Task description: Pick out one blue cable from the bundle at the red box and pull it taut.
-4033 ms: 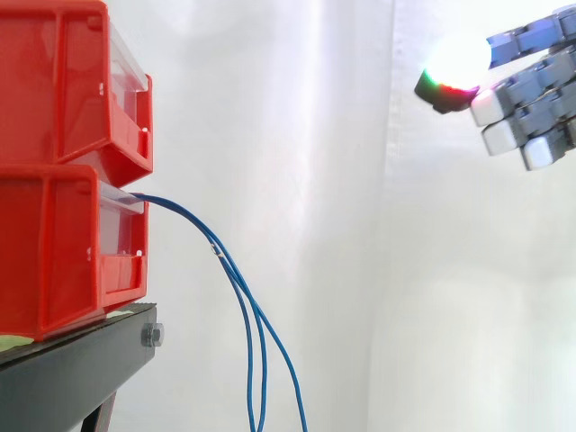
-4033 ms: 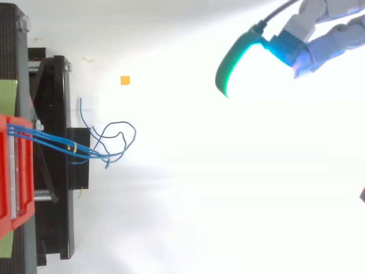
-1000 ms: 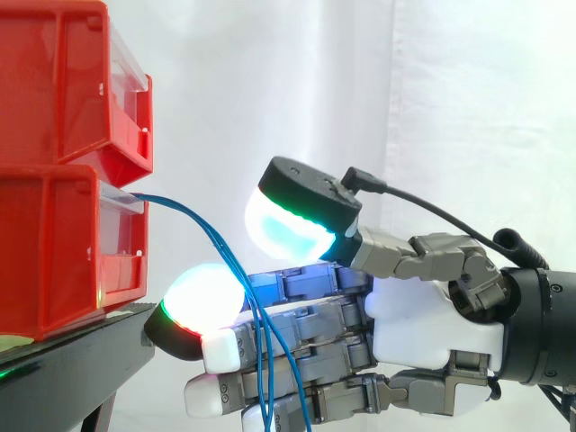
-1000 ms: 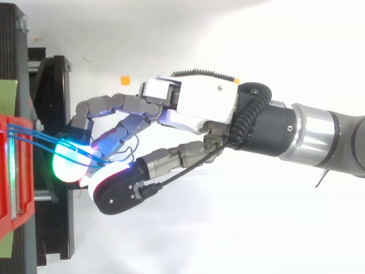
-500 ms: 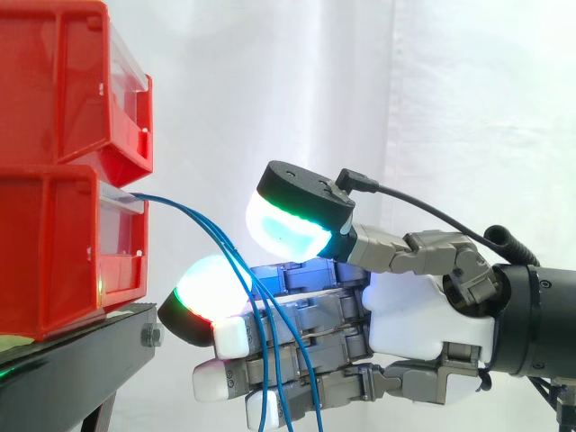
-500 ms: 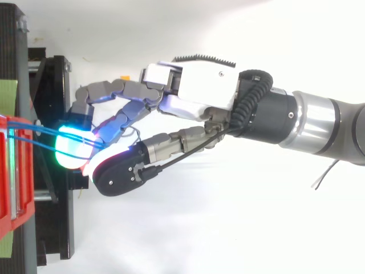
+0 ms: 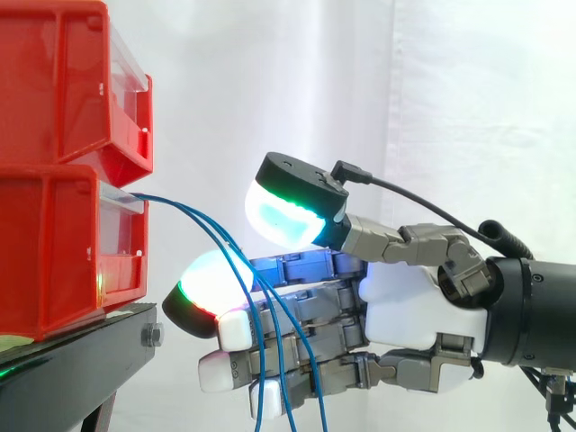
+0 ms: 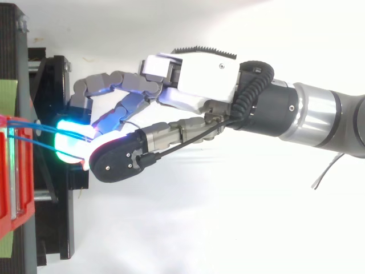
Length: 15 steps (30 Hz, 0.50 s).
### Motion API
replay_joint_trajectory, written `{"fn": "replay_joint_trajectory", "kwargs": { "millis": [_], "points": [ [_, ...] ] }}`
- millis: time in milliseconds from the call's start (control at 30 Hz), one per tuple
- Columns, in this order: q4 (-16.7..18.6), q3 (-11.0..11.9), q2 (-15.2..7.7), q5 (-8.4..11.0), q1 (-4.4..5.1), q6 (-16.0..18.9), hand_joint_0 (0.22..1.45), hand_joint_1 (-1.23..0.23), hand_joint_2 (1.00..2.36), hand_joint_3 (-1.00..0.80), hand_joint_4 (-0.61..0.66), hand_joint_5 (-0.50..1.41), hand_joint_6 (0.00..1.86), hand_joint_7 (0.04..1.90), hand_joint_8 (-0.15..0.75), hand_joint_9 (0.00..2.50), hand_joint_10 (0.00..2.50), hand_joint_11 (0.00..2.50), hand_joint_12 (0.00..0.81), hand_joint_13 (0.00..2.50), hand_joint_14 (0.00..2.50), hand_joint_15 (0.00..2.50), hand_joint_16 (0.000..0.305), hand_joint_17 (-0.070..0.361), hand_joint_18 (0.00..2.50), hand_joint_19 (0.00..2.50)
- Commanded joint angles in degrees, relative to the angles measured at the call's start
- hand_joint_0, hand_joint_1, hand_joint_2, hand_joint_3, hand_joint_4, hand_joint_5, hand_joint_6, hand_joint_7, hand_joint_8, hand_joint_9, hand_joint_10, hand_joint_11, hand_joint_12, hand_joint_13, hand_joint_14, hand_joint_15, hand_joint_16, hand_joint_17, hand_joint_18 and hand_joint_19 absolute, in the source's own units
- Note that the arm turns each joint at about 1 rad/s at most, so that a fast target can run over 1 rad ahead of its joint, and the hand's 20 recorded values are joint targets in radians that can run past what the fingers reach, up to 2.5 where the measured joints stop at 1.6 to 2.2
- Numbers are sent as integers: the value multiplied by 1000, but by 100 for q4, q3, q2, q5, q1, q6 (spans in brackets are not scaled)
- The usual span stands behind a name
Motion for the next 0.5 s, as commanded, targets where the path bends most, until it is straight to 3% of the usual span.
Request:
{"fn": "replay_joint_trajectory", "kwargs": {
  "millis": [0, 300, 467],
  "points": [
    [-28, 72, 1, -98, -10, -61, 627, -528, 1013, -358, 142, -117, 588, 1269, 299, 910, 16, 475, 342, 802, 12, 312, 45, 102, 711, 657],
    [-63, 125, 1, -107, 51, -166, 621, -614, 1016, -323, 156, -150, 672, 1159, 297, 883, 19, 521, 343, 813, 14, 334, 46, 103, 723, 668],
    [-81, 195, 1, -107, 60, -166, 614, -634, 1016, -310, 168, -185, 799, 1004, 299, 884, 20, 560, 341, 826, 13, 342, 46, 103, 737, 666]
  ]
}}
